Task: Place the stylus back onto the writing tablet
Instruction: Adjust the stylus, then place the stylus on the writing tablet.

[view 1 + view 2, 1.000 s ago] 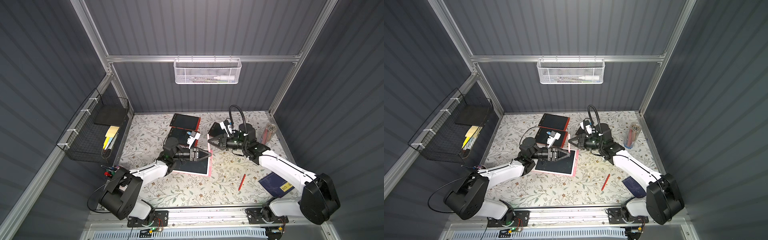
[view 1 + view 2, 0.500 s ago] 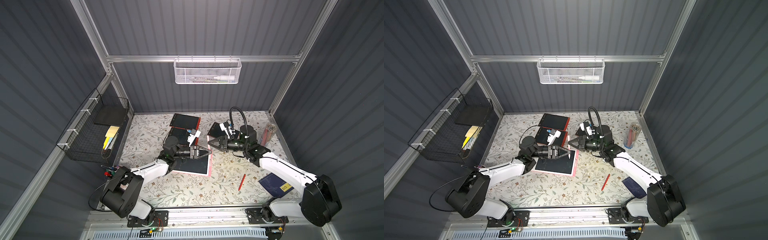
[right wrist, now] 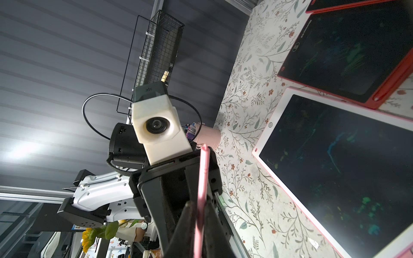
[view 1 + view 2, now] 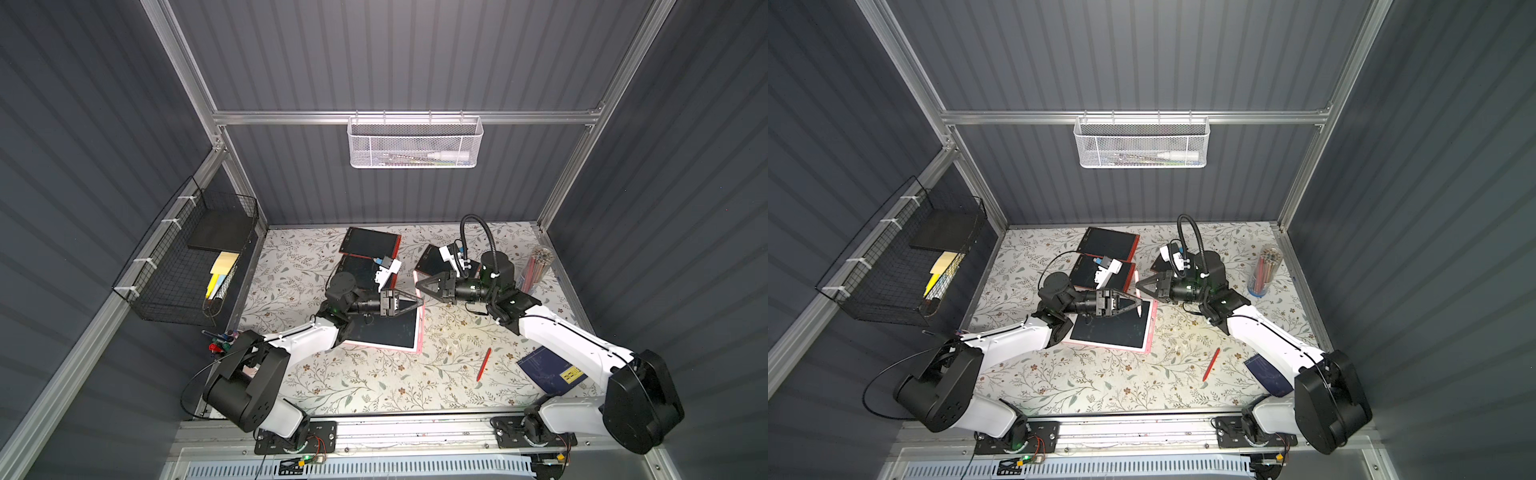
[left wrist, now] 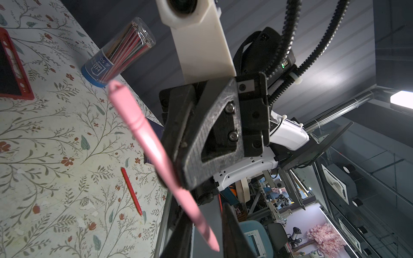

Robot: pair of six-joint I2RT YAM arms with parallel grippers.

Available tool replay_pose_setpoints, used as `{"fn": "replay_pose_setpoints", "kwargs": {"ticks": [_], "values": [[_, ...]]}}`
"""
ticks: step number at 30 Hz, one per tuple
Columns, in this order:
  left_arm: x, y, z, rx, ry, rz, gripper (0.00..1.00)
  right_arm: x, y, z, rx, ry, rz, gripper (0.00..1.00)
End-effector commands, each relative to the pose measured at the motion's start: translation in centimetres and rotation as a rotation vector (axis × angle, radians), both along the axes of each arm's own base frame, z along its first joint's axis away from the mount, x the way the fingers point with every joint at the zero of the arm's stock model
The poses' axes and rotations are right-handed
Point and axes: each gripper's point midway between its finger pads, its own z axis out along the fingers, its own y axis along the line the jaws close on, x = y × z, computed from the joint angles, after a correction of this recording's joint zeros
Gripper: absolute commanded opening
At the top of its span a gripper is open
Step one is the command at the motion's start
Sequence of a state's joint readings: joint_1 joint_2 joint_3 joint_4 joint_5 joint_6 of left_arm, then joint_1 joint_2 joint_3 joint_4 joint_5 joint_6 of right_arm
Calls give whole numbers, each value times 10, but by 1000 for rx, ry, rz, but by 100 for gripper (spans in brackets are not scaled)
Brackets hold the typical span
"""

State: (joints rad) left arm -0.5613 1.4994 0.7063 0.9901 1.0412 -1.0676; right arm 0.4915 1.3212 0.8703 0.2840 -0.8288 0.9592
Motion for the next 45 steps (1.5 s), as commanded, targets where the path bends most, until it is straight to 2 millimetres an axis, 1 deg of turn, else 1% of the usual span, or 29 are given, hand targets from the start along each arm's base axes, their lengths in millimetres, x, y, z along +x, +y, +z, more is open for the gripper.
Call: {"fn": "replay_pose_setpoints", "kwargs": {"ticks": [1, 2, 10, 14, 18, 23, 25, 26, 29, 32, 35, 37, 39, 40, 42, 45], "values": [[2, 0, 5, -16, -24, -5, 21, -7, 0, 8, 21, -29, 21, 14], [3, 0, 4, -14, -21, -3, 19, -7, 0, 8, 21, -31, 20, 14], [5, 1, -2, -5, -5, 1, 11, -11, -1, 9, 23, -39, 26, 15], [6, 2, -2, -4, -5, 3, 8, -12, -2, 9, 25, -45, 25, 17], [8, 4, -4, 6, -7, 10, 6, -13, -3, 10, 27, -53, 25, 22], [12, 5, -18, 54, -2, 25, 6, -10, -11, 12, -2, -76, -34, 32], [14, 6, -29, 85, 3, 30, 5, -7, -19, 10, -44, -85, -73, 37], [15, 6, -34, 100, 3, 31, 5, -7, -24, 13, -63, -100, -90, 39], [17, 6, -55, 163, 4, 24, 6, -9, -35, 10, -141, -117, -120, 43], [19, 5, -79, 235, -17, 8, 6, -12, -43, 11, -191, -143, -132, 44], [20, 5, -111, 321, -2, -23, 7, -11, -54, 1, -276, -147, -170, 45], [26, 6, -131, 394, -3, -10, 8, -10, -63, -8, -340, -144, -200, 45], [26, 7, -147, 429, 9, -22, 8, -11, -68, -13, -371, -144, -210, 45], [29, 8, -155, 461, 15, -8, 8, -11, -70, -14, -381, -146, -216, 45], [35, 10, -168, 507, 18, 11, 8, -13, -73, -17, -396, -147, -222, 45], [36, 10, -179, 525, 34, 17, 8, -14, -76, -21, -414, -147, -231, 46]]}}
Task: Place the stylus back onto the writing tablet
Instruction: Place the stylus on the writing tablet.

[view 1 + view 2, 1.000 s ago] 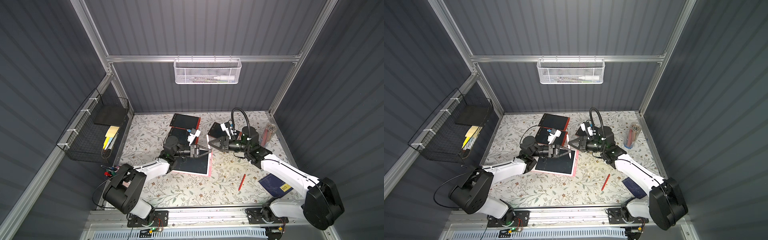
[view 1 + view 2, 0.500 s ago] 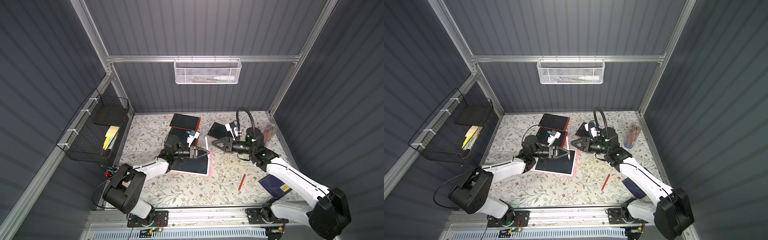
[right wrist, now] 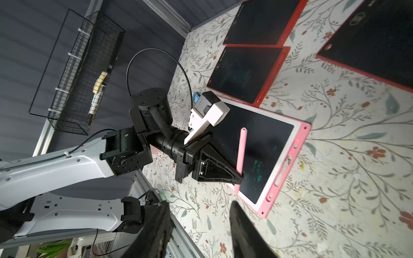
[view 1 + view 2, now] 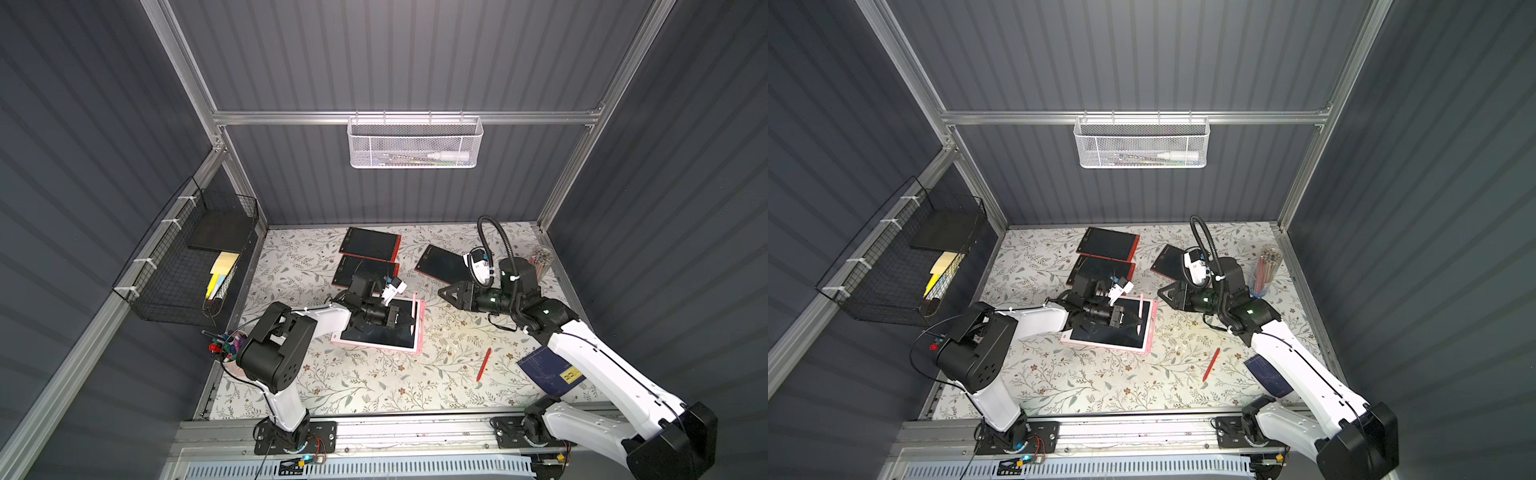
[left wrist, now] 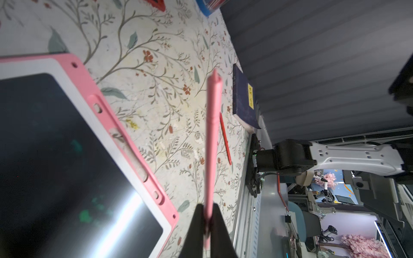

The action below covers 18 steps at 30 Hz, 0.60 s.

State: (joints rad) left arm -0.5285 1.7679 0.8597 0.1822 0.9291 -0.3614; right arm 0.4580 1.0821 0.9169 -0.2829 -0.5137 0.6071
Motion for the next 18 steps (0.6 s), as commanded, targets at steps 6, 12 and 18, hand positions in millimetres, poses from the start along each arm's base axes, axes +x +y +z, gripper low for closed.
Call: {"fn": "replay_pose_setpoints", "kwargs": {"ticks": [6, 12, 18], "values": [[3, -2, -24, 55, 5, 1, 8, -5, -11, -10, -76, -26, -3, 61], [2, -14, -21, 51, 23, 12, 9, -26, -2, -12, -53, -14, 117, 87], [-1, -21, -27, 59, 55, 14, 10, -33, -7, -13, -73, -61, 128, 99]]}}
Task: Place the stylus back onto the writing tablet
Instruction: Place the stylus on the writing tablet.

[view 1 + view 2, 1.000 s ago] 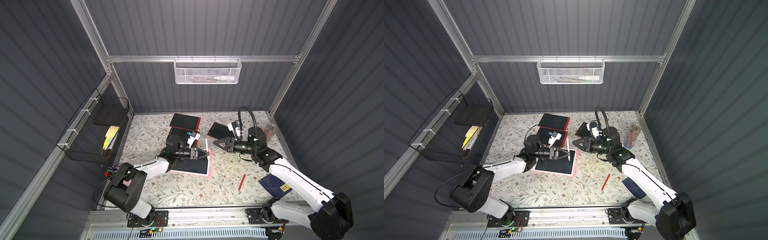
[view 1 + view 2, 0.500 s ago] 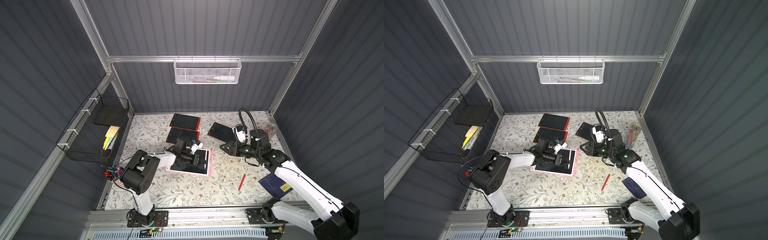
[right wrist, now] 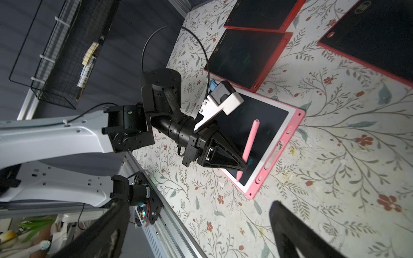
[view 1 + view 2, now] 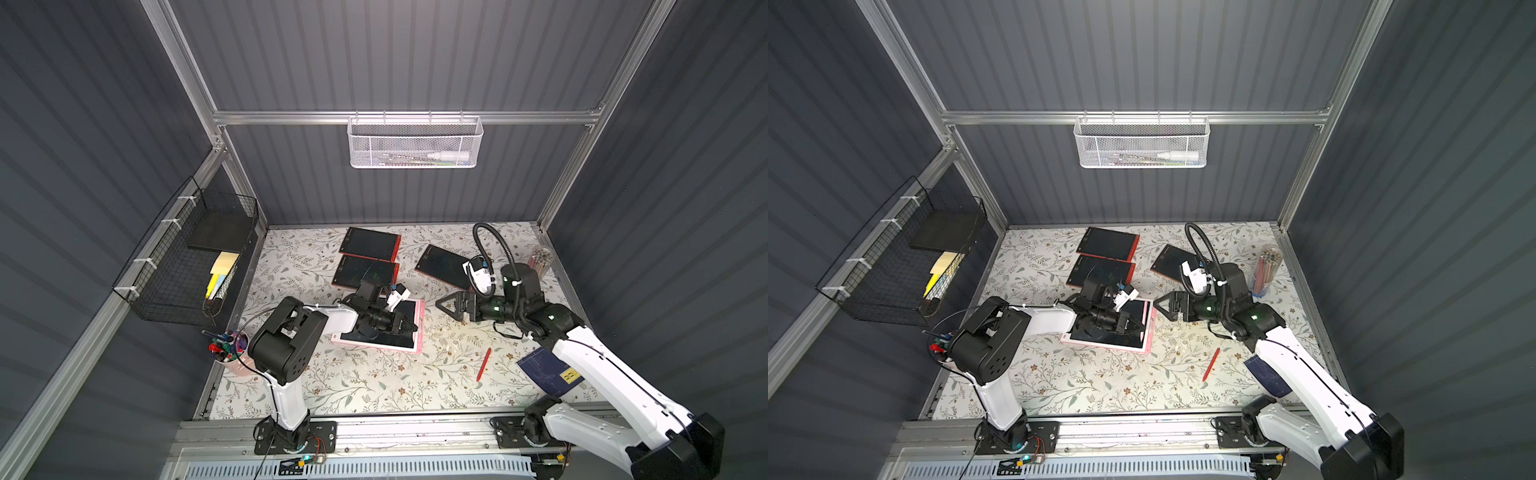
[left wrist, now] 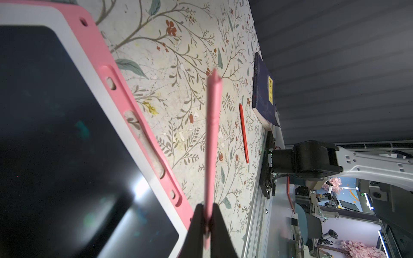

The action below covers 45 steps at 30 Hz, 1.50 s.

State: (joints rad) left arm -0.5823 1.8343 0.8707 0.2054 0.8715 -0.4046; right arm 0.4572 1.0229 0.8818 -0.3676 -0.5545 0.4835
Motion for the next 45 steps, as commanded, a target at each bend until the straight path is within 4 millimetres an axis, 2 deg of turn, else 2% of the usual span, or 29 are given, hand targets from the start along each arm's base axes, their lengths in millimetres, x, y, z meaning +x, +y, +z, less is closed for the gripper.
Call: {"fn": "replay_pose_setpoints", "kwargs": {"ticks": [1, 13, 18, 27, 38, 45], "values": [[4, -9, -3, 5, 16, 9, 10, -9, -3, -2, -16, -33, 33, 99], [5, -12, -20, 72, 62, 29, 12, -14, -6, -14, -6, -32, 21, 99], [11, -15, -20, 82, 66, 46, 13, -17, -8, -16, -1, -38, 18, 99], [9, -22, -25, 93, 86, 70, 11, -20, -10, -17, -2, -47, 13, 98], [9, -16, -13, 44, 141, 192, 7, -21, -12, -18, -1, -46, 6, 97], [14, -10, 8, -1, 165, 300, 6, -19, -12, -17, 0, -50, -1, 97]]}}
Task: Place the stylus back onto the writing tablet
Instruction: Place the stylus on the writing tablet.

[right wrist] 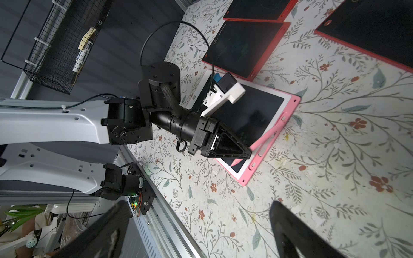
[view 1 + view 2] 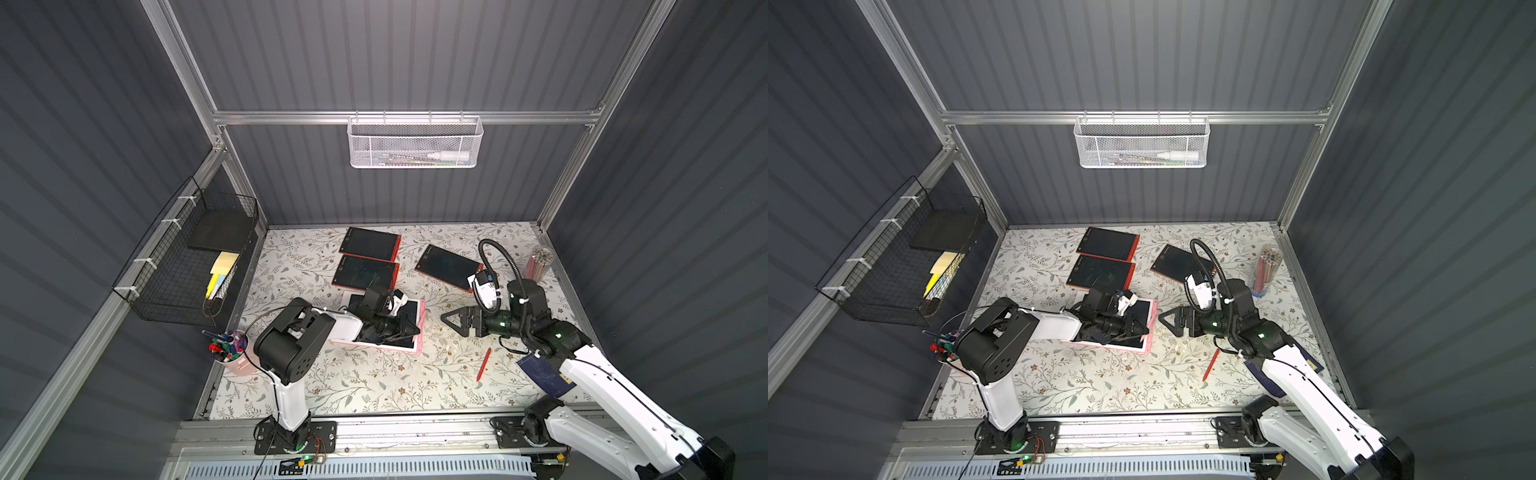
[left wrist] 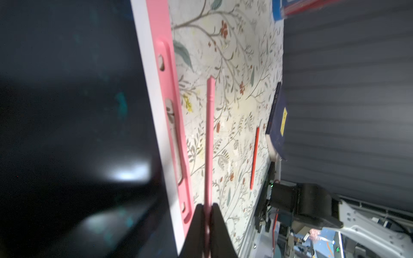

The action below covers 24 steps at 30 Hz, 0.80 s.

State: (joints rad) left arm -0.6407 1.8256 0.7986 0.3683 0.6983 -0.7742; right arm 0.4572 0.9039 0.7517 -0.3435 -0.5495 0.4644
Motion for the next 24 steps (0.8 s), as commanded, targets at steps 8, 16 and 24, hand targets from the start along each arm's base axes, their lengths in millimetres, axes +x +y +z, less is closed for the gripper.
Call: {"fn": "replay_pose_setpoints", "kwargs": {"ticks": [8, 16, 24], "values": [[12, -2, 23, -56, 1, 102, 6, 1, -1, 4, 11, -29, -5, 97], [9, -2, 19, -54, 33, 126, 6, -1, -2, 7, 16, -39, -7, 97], [4, -6, 16, -54, 57, 142, 6, -1, -2, 6, 16, -36, -8, 97]]}}
